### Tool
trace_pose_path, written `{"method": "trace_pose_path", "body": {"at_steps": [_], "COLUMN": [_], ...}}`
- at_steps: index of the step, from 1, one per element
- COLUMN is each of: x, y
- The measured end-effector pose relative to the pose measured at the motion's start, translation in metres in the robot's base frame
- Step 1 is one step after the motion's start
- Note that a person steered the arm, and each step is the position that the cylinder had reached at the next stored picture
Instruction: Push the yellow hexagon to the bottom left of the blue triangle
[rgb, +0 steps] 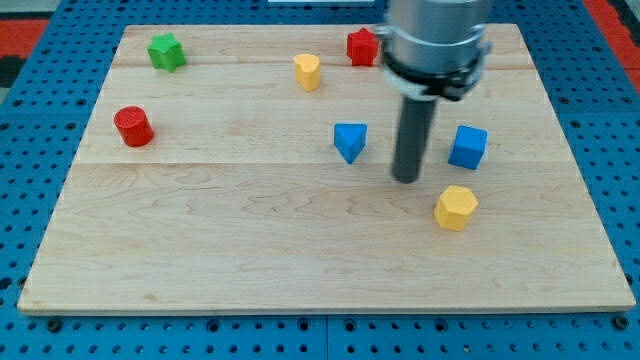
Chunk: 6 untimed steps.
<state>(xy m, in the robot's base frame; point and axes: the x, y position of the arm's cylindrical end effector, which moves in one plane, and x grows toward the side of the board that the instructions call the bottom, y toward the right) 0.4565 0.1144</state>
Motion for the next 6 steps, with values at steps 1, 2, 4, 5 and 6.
{"method": "trace_pose_path", "body": {"at_steps": [1, 2, 4, 5, 6], "x": [0.002, 0.012, 0.057, 0.048, 0.031], "y": [0.059, 0.104, 0.002, -0.137, -0.135]}}
